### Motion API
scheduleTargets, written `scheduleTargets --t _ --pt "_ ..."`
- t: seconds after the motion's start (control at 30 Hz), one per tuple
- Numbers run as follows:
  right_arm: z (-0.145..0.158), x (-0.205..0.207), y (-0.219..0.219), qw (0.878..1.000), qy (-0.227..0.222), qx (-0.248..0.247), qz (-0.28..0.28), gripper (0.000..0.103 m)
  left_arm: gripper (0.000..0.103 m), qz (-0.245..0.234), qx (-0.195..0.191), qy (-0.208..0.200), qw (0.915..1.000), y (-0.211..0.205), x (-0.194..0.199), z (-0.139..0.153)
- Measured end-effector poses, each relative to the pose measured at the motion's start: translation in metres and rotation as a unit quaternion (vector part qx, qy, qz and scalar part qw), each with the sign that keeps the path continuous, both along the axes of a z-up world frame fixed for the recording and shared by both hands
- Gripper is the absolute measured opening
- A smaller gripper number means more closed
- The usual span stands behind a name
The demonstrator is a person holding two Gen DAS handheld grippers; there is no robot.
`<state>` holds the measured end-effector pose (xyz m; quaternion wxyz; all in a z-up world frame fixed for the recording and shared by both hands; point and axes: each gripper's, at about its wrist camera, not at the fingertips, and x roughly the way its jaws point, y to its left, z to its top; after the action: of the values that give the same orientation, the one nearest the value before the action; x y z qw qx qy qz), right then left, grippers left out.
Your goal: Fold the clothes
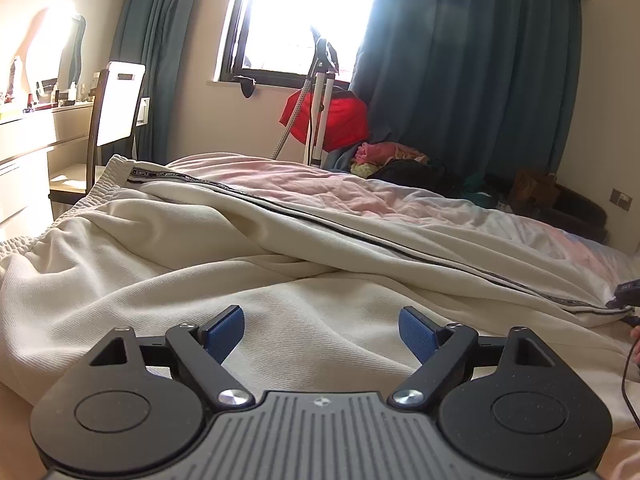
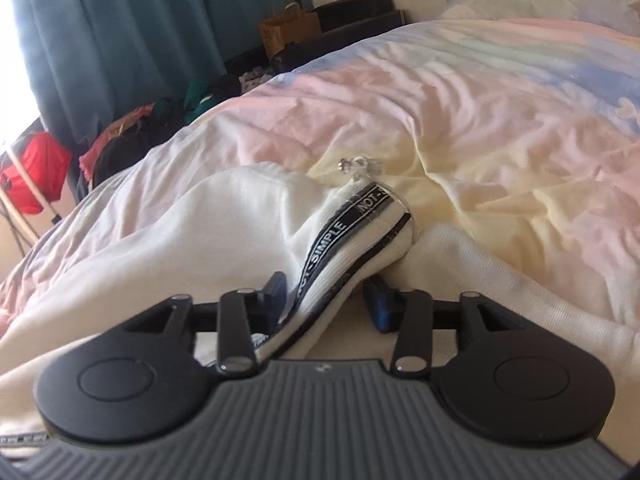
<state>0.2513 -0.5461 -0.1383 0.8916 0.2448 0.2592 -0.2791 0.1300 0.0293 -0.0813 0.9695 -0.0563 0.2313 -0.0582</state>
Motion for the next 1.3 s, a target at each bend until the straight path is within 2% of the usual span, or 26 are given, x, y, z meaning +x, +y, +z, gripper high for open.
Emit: scheduleTargets --t 0.03,0.1,0.17,0.3,0.43,0.57,0.7,0.77,0.9,1.0,1.07,1.13,1.17,1.23,1.3 --pt "0.008 -0.008 0.008 1.0 -0.006 -0.015 0.013 0.079 0.088 -0.004 0.005 -0.003 1.0 -0.002 -0.001 0.002" --pt "0.025 -0.025 0.027 0.997 -0.028 -0.054 0.042 0.088 0.093 -0.017 0.016 0.003 0.9997 -0.007 -0.002 0.004" --pt "0.043 -0.045 0.048 0.992 -0.048 -0.082 0.081 0.088 0.095 -0.031 0.026 0.015 0.9991 -0.011 -0.004 0.005" --pt "0.075 -0.087 0.093 0.982 -0.07 -0.096 0.15 0.088 0.095 -0.043 0.035 0.027 0.9981 -0.016 -0.016 0.008" --pt "0.103 -0.131 0.146 0.97 -0.091 -0.097 0.205 0.089 0.103 -0.049 0.032 -0.001 0.9983 -0.017 -0.039 0.026" --pt "0.115 -0.165 0.192 0.954 -0.099 -0.119 0.256 0.089 0.103 -0.054 0.026 -0.02 0.998 -0.014 -0.064 0.038" --pt "0.115 -0.182 0.215 0.939 -0.101 -0.149 0.293 0.088 0.103 -0.053 0.03 -0.012 0.998 -0.012 -0.073 0.035" --pt "0.115 -0.185 0.216 0.938 -0.107 -0.165 0.287 0.088 0.103 -0.047 0.039 -0.008 0.9981 -0.012 -0.071 0.033" --pt "0.118 -0.189 0.204 0.946 -0.119 -0.155 0.26 0.088 0.103 -0.031 0.046 0.002 0.9984 -0.009 -0.067 0.029" --pt "0.117 -0.191 0.194 0.953 -0.114 -0.149 0.239 0.088 0.103 0.005 0.026 0.018 0.9995 0.007 -0.063 0.031" --pt "0.114 -0.19 0.188 0.958 -0.105 -0.14 0.228 0.088 0.103 0.046 -0.008 0.041 0.9981 0.03 -0.058 0.031" --pt "0.109 -0.187 0.182 0.964 -0.085 -0.141 0.211 0.088 0.103 0.099 -0.051 0.068 0.9915 0.058 -0.052 0.031" --pt "0.106 -0.186 0.18 0.968 -0.067 -0.155 0.188 0.088 0.103 0.134 -0.074 0.092 0.984 0.076 -0.05 0.028" --pt "0.1 -0.182 0.173 0.974 -0.029 -0.179 0.137 0.088 0.101 0.173 -0.109 0.149 0.9675 0.106 -0.042 0.021" --pt "0.095 -0.181 0.156 0.982 -0.007 -0.163 0.097 0.088 0.099 0.203 -0.171 0.187 0.9459 0.139 -0.042 0.015"
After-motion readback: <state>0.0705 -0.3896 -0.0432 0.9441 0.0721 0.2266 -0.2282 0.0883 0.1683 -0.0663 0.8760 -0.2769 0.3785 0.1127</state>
